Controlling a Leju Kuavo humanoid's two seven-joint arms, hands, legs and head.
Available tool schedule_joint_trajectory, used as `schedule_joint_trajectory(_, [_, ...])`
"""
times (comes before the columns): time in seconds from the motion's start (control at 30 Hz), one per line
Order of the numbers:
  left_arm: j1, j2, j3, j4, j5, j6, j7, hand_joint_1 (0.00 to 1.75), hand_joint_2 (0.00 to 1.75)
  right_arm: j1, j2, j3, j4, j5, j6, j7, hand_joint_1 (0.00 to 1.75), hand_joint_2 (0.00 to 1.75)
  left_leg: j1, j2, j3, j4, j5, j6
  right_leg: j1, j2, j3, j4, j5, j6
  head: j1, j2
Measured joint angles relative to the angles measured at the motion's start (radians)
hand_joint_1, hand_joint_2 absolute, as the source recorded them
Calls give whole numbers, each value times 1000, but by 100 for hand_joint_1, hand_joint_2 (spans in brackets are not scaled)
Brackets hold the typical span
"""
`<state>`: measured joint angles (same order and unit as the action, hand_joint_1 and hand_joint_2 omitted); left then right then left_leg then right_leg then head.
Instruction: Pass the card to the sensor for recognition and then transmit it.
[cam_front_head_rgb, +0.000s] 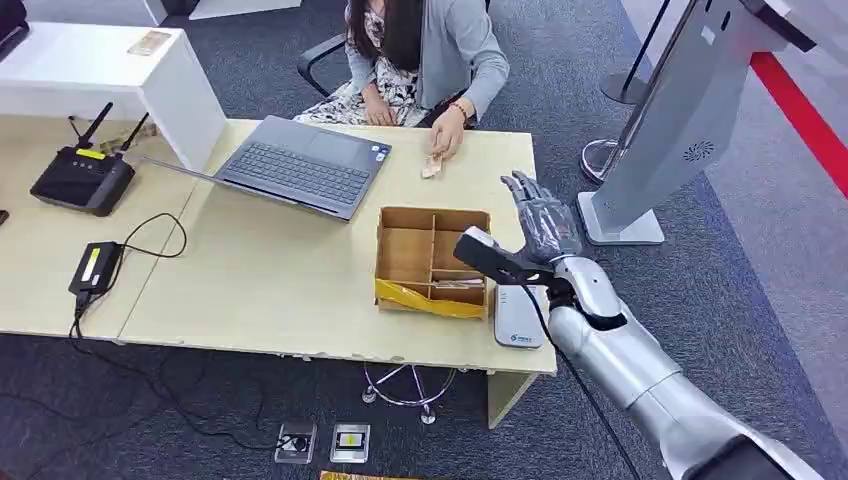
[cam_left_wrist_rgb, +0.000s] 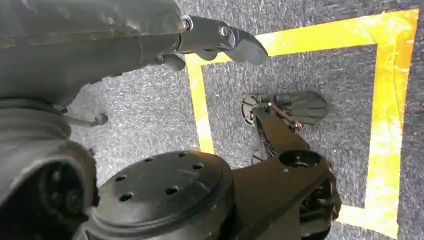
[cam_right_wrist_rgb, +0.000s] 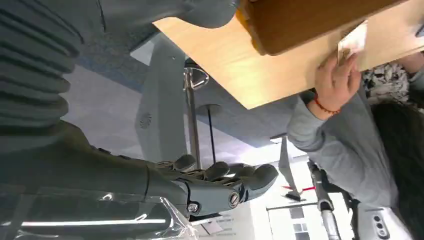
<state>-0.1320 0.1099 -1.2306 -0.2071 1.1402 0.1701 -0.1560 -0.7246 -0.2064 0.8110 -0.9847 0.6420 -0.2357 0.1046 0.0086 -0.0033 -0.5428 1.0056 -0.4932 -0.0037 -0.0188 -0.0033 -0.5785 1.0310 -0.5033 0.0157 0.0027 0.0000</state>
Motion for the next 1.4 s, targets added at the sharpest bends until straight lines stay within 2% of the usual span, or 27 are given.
schedule_joint_trajectory(0.23, [0,9,0,0,2,2,0,0,0,93,-104,-42,-261,3,70,127,0,175,0,1,1,0,0,0,0,1,0,0,0,0,0,0])
schedule_joint_trajectory(0.3, [1,11,0,0,3,4,0,0,0,135,-144,-54,-376,3,87,160,0,175,0,0,0,0,0,0,0,0,0,0,0,0,0,0])
schedule_joint_trajectory(0.53, [1,13,0,0,13,20,-1,0,0,233,-223,-66,-633,43,147,233,0,175,0,1,0,0,-1,-1,0,1,0,0,0,0,0,0])
schedule_joint_trajectory(0.63, [1,13,1,0,20,30,10,0,0,267,-229,-61,-707,89,193,275,0,175,0,1,0,0,-1,-1,0,1,0,0,0,0,0,0])
schedule_joint_trajectory(0.77, [1,12,2,0,26,40,19,0,0,287,-229,-45,-748,107,221,295,0,175,0,1,0,0,-1,-1,0,1,0,0,0,0,0,0])
schedule_joint_trajectory(1.0, [-1,5,2,0,26,56,29,0,0,287,-222,1,-752,204,269,318,0,175,0,1,0,0,-1,-1,0,1,0,0,0,0,0,0])
schedule_joint_trajectory(1.2, [-3,1,2,0,13,46,31,0,0,287,-191,39,-752,270,333,345,0,175,0,1,-1,-1,-1,-1,0,1,0,0,0,0,0,0])
schedule_joint_trajectory(1.4, [-3,-2,2,0,7,42,31,0,0,287,-164,68,-746,292,346,348,0,175,0,1,-1,-1,-1,-1,0,0,0,0,0,0,0,0])
